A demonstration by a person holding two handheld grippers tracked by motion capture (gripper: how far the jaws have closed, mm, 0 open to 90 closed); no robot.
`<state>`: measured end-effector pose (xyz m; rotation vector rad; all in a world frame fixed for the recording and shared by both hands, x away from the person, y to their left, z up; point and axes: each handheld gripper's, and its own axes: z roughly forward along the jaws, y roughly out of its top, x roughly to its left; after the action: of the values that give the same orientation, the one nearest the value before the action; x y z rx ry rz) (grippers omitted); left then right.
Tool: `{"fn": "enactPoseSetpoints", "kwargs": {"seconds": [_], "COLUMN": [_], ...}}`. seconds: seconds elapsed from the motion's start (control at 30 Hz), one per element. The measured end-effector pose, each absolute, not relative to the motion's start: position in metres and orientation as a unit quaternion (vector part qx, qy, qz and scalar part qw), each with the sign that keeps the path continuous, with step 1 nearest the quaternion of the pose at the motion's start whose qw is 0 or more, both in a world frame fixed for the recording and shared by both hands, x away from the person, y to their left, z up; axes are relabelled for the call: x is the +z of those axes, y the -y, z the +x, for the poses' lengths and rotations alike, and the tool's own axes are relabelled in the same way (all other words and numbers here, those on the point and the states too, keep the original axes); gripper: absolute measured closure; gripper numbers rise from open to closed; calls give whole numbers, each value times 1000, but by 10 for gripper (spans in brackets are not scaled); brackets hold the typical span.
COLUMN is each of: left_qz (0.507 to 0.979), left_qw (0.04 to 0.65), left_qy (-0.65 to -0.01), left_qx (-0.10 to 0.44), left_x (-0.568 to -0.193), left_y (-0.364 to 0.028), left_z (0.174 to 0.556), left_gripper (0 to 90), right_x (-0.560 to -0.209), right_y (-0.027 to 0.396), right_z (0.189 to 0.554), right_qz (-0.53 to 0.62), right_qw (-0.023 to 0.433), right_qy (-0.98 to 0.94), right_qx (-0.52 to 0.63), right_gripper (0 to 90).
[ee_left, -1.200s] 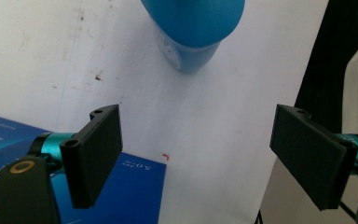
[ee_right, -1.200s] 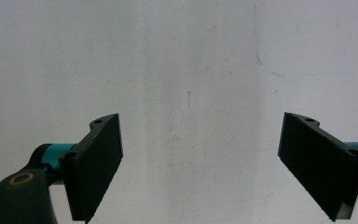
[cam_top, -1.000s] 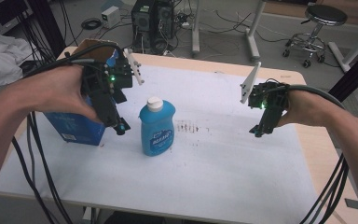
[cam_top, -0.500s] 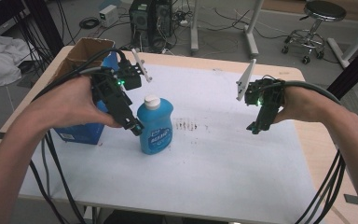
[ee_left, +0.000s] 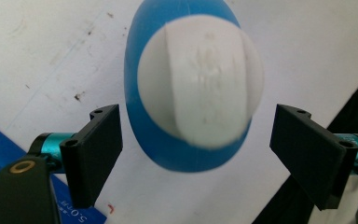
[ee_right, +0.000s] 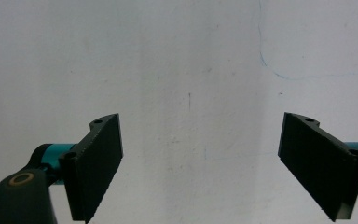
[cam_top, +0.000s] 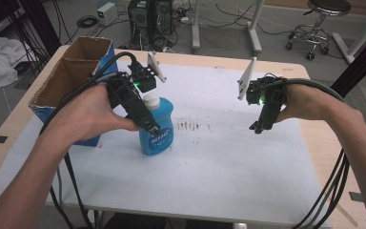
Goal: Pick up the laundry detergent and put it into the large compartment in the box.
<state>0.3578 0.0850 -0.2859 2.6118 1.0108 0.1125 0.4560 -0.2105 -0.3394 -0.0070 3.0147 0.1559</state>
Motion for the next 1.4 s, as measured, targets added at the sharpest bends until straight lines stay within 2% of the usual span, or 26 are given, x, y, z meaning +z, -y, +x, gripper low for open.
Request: {"fn": "enactPoseSetpoints", "kwargs": {"seconds": [0.67, 1.4], "left_qz": [910, 914], "left_qw": [169, 171], "left_qy": [-374, -363], "left_qx": [57, 57], "left_x": [-293, -291], "left_y": [-70, -67], "left_z": [367, 369], "left_gripper": [179, 287], "right_x": [-339, -339], "right_y": [211, 211], "right_z": [457, 455], "right_qz": [-4, -3], "right_qw": [64, 64], "right_qy": [-997, -997], "right_qx": [53, 50], "right_gripper": [129, 129]}}
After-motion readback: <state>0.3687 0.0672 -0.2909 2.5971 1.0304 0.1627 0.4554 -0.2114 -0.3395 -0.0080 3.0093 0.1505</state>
